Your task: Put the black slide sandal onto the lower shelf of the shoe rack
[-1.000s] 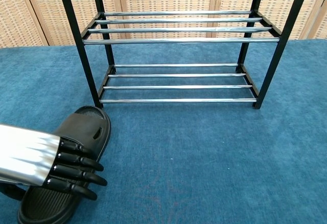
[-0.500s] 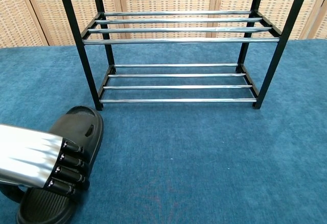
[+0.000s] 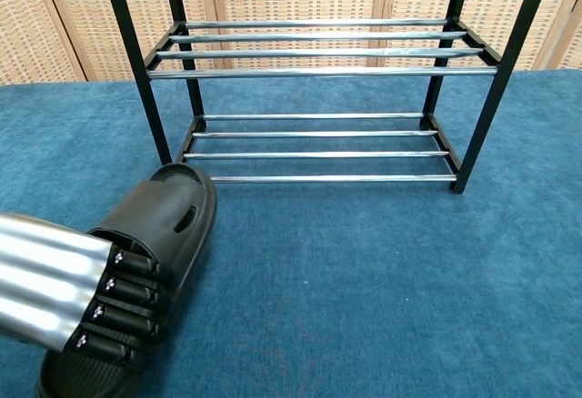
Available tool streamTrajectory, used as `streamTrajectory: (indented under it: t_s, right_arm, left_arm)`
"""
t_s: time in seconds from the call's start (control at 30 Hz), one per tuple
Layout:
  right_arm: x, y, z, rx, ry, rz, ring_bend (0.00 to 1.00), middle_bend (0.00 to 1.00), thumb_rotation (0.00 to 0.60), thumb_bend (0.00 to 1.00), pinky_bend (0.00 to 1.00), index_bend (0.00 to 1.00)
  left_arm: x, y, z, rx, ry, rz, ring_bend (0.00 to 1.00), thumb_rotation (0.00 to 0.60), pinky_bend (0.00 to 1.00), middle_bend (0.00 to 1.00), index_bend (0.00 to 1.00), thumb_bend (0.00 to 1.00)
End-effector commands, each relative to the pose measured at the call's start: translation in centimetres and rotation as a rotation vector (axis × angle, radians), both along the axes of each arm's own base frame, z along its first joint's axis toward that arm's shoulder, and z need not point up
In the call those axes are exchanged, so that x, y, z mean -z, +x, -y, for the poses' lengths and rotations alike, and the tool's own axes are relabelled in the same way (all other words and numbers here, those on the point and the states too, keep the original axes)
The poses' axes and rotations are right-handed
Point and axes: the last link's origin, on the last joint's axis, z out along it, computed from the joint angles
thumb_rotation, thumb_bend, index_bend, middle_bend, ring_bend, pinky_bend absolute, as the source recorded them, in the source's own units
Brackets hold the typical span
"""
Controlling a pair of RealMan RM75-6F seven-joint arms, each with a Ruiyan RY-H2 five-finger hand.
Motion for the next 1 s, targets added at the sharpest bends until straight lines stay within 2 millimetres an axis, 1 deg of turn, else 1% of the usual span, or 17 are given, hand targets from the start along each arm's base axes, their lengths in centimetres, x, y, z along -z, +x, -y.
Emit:
streamTrajectory:
  t_s: [0.03, 0.13, 0.23, 0.37, 0.63, 0.8, 1.0]
  right_arm:
    - [-0.1, 0.0, 0.0, 0.000, 0.000, 0.005, 0.00, 0.00, 0.600, 0.00, 0.00, 0.00]
    - [-0.2, -0.1, 0.0, 0.000, 0.001, 0.009, 0.00, 0.00, 0.600, 0.00, 0.00, 0.00]
    - [-0.4, -0.2, 0.1, 0.004, -0.003, 0.013, 0.00, 0.00, 0.600, 0.00, 0.00, 0.00]
    - [-0.7, -0.6, 0.4, 0.019, -0.014, 0.019, 0.00, 0.00, 0.600, 0.00, 0.00, 0.00]
    - [-1.0, -1.7, 1.0, 0.067, -0.022, 0.023, 0.00, 0.00, 0.600, 0.00, 0.00, 0.00]
    - [-1.0, -2.4, 1.4, 0.101, -0.030, 0.021, 0.00, 0.00, 0.600, 0.00, 0.00, 0.00]
    - [-1.2, -3.3, 1.7, 0.142, -0.039, 0.018, 0.00, 0.00, 0.600, 0.00, 0.00, 0.00]
  left_arm:
    - [-0.1, 1.5, -0.6, 0.056, 0.024, -0.001, 0.45, 0.600, 0.41, 0.51, 0.65, 0.19]
    - [0.1, 2.8, -1.6, 0.092, 0.028, 0.006, 0.45, 0.600, 0.41, 0.52, 0.65, 0.19]
    - [0.6, 3.9, -3.8, 0.107, 0.058, 0.011, 0.45, 0.600, 0.41, 0.52, 0.65, 0.19]
    - [0.9, 4.8, -6.5, 0.099, 0.113, -0.002, 0.45, 0.600, 0.41, 0.52, 0.65, 0.19]
    - [2.0, 6.2, -10.4, 0.054, 0.194, -0.023, 0.45, 0.600, 0.41, 0.51, 0.65, 0.19]
    - [2.7, 7.2, -12.3, 0.019, 0.233, -0.046, 0.45, 0.600, 0.41, 0.51, 0.65, 0.19]
    - [3.2, 8.1, -13.7, -0.019, 0.261, -0.060, 0.45, 0.600, 0.41, 0.51, 0.65, 0.19]
